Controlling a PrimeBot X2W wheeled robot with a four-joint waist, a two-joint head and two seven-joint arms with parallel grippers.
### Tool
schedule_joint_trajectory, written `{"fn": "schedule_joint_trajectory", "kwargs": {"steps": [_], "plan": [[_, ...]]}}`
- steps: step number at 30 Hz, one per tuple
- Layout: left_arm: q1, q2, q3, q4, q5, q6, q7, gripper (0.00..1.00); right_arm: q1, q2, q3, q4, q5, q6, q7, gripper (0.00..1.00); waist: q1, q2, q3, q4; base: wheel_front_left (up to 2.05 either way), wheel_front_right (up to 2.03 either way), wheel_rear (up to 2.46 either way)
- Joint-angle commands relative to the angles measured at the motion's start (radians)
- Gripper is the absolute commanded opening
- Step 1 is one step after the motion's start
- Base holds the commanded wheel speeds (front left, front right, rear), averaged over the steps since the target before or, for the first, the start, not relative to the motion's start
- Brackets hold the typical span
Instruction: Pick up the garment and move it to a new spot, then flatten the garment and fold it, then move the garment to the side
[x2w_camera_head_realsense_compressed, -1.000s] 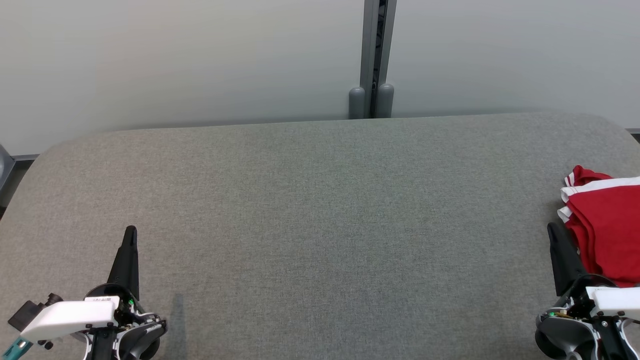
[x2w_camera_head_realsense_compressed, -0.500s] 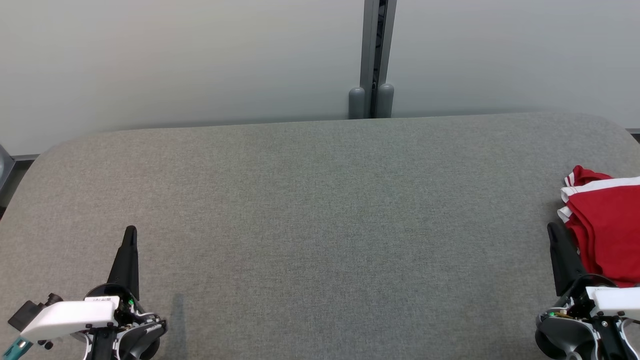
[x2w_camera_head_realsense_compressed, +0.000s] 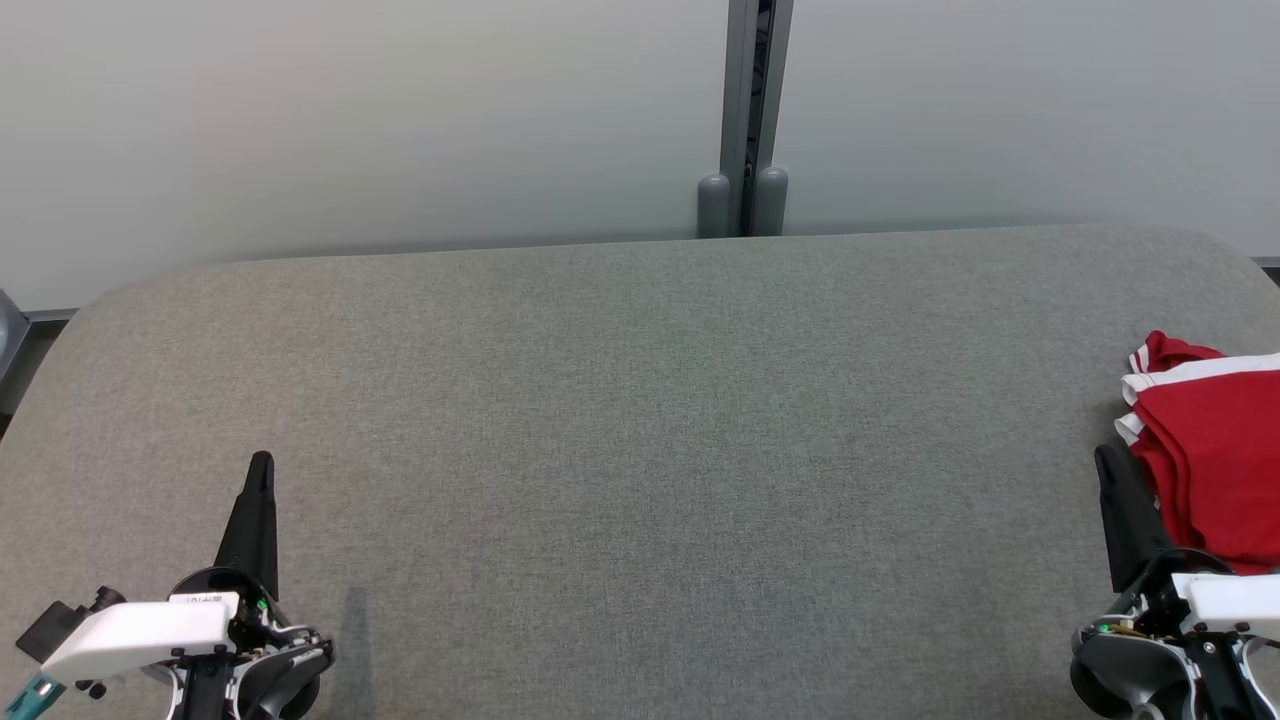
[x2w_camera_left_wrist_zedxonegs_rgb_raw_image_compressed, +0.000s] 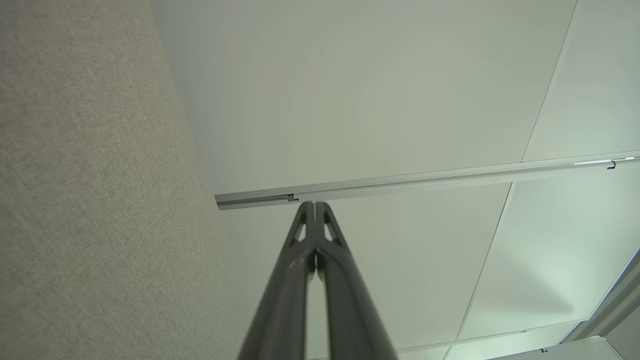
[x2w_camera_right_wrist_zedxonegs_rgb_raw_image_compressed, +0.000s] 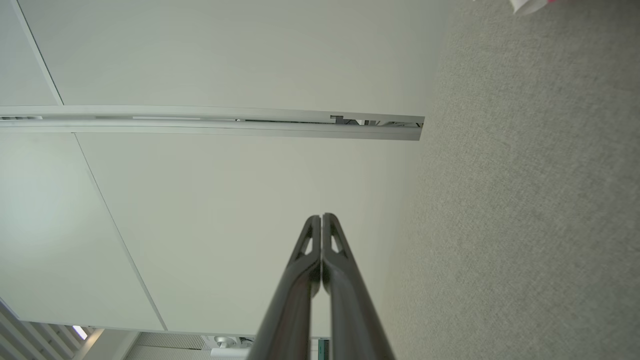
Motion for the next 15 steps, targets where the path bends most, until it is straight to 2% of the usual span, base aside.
{"fn": "schedule_joint_trajectory", "kwargs": {"steps": [1,15], "plan": [[-0.013,0.005,0.004,-0.003,-0.001,-0.004,0.003,0.00,0.009,-0.009,-0.001,-0.004,0.002,0.000,0.003,0.00,0.0000,0.0000,0.000,0.000,0.00,0.00,0.00],[-0.013,0.005,0.004,-0.003,-0.001,-0.004,0.003,0.00,0.009,-0.009,-0.001,-0.004,0.002,0.000,0.003,0.00,0.0000,0.0000,0.000,0.000,0.00,0.00,0.00]]}}
